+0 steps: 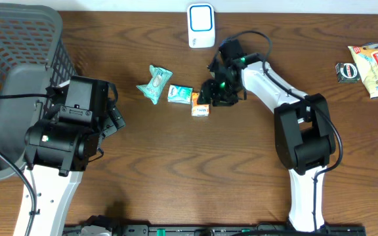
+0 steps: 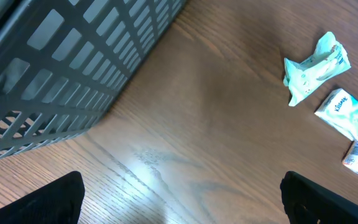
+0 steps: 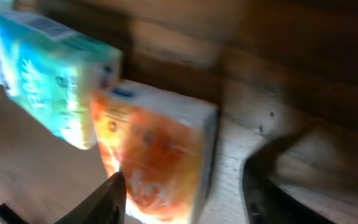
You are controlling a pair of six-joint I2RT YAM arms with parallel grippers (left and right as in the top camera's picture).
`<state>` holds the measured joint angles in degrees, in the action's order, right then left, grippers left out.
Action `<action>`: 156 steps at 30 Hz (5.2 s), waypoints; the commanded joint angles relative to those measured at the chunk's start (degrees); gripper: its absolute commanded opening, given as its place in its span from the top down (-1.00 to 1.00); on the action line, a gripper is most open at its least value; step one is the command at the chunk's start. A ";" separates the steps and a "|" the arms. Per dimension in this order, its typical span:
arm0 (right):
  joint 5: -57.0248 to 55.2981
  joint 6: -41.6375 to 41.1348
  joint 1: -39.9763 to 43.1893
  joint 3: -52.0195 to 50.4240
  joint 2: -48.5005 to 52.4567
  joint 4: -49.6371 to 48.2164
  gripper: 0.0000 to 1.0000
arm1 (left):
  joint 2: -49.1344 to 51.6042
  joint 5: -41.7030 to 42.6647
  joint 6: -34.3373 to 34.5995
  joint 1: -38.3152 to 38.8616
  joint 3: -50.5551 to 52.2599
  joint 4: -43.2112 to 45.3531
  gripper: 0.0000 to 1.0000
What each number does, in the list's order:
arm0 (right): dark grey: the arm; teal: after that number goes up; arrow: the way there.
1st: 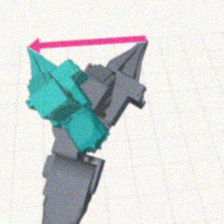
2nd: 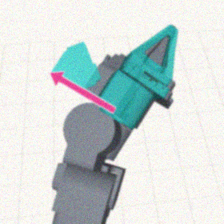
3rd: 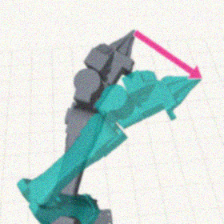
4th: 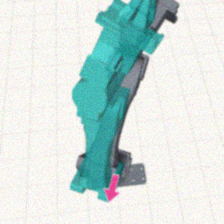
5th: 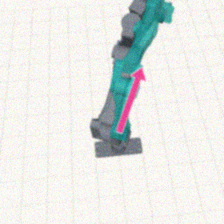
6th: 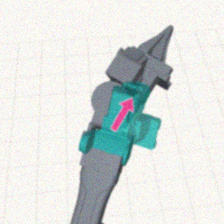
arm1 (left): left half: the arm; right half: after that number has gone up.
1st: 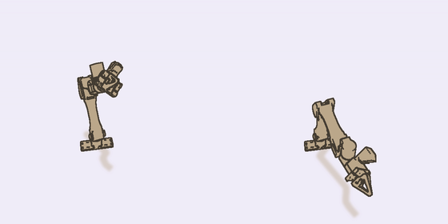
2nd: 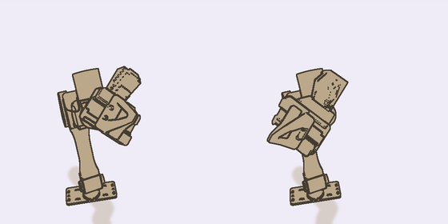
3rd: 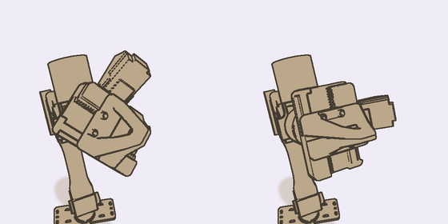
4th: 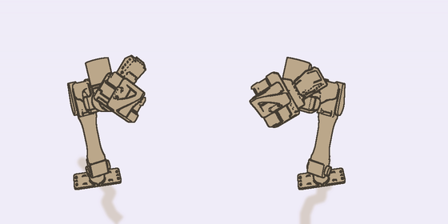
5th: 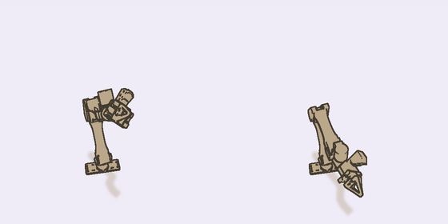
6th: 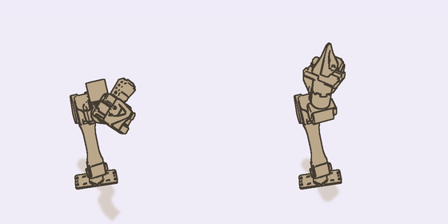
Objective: Scan the item barcode
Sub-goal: 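Reach the right gripper to the orange pack and grasp it, then lift the orange pack and move it toward the scanner, then hold the orange pack in front of the scanner, then carry the orange pack right and set it near the tin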
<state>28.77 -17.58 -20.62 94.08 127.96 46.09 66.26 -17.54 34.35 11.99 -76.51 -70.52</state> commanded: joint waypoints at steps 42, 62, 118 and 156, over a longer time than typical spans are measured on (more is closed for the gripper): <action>60.72 5.03 21.07 -7.06 -7.74 -18.80 0.98 | -0.07 -1.16 0.26 -0.31 -0.11 -0.17 -1.00; 54.60 -1.68 14.78 -7.10 -7.74 -29.57 0.98 | -0.07 -1.16 0.26 -0.31 -0.11 -0.17 -1.00; -49.48 58.16 -3.54 29.73 15.96 -45.86 0.98 | -0.07 -1.16 0.26 -0.31 -0.11 -0.17 -1.00; -5.53 20.83 36.65 29.57 7.06 11.30 -0.99 | -0.07 -1.16 0.26 -0.31 -0.11 -0.17 -1.00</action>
<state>3.16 4.67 17.02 124.07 136.77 56.58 66.26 -17.54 34.35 11.99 -76.51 -70.50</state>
